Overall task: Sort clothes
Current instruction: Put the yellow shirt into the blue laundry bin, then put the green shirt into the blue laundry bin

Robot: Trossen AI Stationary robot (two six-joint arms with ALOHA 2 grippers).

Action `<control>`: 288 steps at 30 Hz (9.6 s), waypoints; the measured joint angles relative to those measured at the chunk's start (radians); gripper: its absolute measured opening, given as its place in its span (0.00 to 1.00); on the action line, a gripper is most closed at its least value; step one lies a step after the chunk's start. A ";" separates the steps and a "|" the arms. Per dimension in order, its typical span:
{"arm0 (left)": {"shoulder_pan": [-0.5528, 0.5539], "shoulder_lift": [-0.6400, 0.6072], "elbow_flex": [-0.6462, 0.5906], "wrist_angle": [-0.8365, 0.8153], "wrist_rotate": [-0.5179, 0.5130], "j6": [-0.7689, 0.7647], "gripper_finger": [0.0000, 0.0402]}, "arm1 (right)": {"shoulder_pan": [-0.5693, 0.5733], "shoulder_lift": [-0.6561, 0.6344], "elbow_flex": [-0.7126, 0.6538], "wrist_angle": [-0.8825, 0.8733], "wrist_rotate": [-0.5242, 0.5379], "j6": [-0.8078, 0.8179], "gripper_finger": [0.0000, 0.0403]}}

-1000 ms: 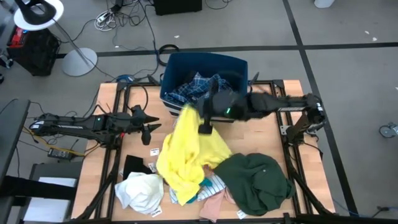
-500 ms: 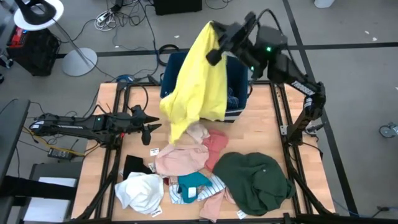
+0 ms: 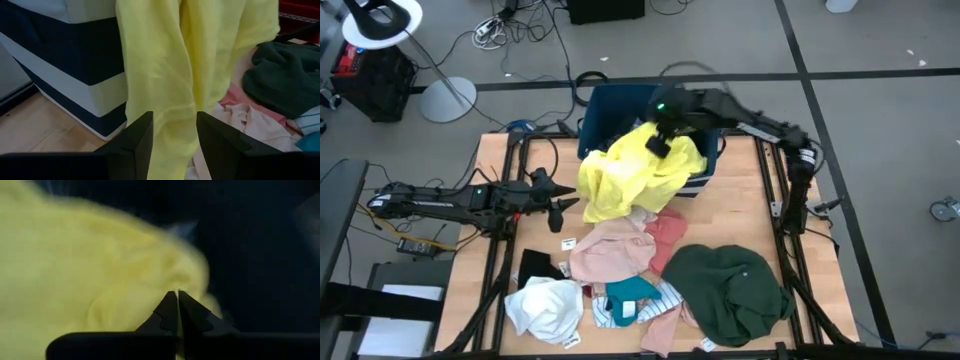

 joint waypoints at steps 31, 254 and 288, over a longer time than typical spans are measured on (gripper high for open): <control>0.000 0.000 0.000 0.042 0.000 -0.002 0.39 | -0.141 0.027 -0.074 0.084 -0.244 0.041 0.44; 0.001 0.025 0.001 0.193 0.145 0.034 0.39 | 0.924 -0.680 -1.064 -0.100 -0.069 1.019 0.34; -0.022 0.293 0.000 0.410 0.233 0.025 0.39 | 0.935 -0.690 -1.125 -0.001 -0.026 0.997 0.01</control>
